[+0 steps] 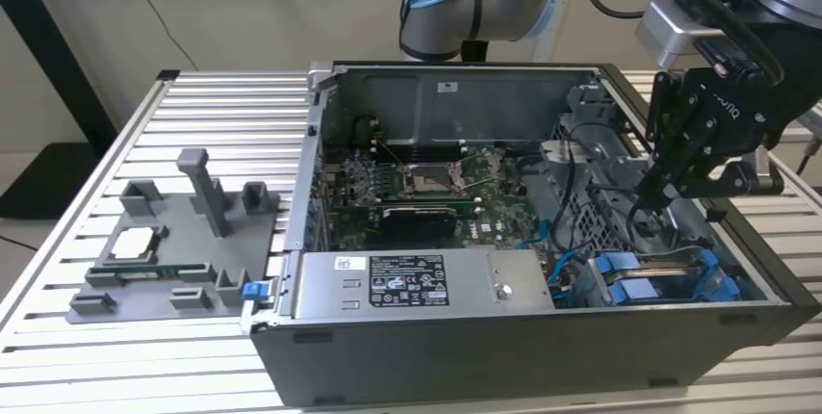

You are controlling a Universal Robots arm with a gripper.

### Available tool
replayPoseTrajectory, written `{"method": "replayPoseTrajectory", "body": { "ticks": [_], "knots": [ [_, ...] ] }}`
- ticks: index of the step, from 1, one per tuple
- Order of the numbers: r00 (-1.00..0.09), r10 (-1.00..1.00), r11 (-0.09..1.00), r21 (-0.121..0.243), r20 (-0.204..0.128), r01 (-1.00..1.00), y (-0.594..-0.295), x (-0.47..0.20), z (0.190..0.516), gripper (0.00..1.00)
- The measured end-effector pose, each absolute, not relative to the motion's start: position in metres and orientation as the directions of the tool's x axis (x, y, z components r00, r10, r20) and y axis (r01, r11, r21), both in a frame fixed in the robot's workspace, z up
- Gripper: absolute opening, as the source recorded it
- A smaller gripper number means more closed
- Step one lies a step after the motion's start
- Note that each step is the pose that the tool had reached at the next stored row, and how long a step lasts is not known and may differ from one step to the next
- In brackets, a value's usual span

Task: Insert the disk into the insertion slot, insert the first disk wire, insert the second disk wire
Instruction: 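Insert the first disk wire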

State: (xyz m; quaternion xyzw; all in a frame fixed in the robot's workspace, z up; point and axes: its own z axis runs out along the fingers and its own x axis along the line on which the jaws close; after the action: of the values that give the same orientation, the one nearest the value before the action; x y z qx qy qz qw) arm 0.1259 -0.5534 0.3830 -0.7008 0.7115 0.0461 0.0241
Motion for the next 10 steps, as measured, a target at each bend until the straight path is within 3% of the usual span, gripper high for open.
{"method": "replayPoseTrajectory", "body": {
  "ticks": [10],
  "knots": [
    [-0.017,-0.995,0.014,0.032,-0.099,-0.999,-0.5553,0.1277,0.3812,0.00]
  ]
}}
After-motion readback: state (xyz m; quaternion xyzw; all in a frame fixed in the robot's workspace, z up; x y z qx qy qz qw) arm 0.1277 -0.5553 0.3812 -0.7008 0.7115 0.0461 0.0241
